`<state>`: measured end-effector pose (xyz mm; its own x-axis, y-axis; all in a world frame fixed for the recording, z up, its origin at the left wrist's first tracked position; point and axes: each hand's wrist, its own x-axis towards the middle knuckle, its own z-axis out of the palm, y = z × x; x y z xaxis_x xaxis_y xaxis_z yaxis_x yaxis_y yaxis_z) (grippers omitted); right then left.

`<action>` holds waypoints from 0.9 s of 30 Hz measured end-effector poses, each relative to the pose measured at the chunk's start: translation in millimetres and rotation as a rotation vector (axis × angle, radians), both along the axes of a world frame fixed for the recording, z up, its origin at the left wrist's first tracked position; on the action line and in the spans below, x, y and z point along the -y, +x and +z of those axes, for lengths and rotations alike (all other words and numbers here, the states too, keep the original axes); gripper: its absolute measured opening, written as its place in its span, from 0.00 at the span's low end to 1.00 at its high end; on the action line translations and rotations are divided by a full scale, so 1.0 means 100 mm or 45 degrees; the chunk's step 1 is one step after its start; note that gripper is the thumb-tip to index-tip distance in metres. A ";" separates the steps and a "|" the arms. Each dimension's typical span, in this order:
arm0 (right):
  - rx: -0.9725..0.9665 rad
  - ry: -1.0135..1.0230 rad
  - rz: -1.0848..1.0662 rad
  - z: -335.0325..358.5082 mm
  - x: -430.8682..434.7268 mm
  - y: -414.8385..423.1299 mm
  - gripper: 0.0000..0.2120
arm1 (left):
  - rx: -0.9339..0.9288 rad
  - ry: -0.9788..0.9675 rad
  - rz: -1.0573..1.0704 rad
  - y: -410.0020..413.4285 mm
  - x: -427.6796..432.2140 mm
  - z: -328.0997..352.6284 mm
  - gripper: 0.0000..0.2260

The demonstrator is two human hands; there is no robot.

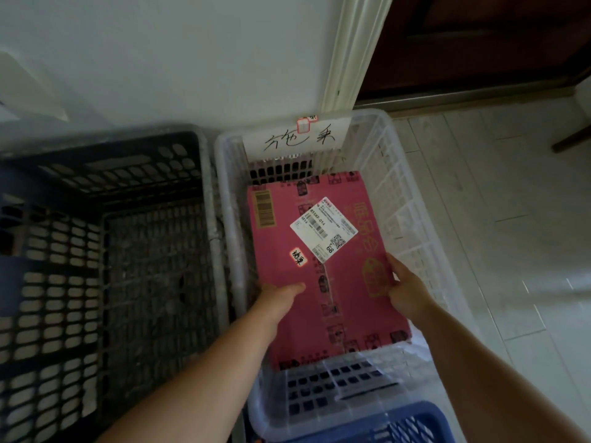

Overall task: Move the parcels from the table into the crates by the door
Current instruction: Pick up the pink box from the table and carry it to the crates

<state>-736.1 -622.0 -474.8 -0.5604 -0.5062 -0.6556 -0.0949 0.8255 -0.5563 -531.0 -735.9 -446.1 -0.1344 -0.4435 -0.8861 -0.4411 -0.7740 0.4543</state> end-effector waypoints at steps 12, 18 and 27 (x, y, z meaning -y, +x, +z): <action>0.185 0.206 0.061 0.27 -0.09 0.06 0.38 | -0.062 0.260 -0.068 0.02 -0.15 0.18 0.12; 0.256 0.105 0.020 0.35 -0.16 0.13 0.36 | -0.057 0.166 -0.040 0.05 -0.21 0.20 0.12; 0.213 0.056 -0.102 0.71 -0.21 0.33 0.19 | 0.090 -0.089 -0.176 0.11 -0.28 0.46 0.23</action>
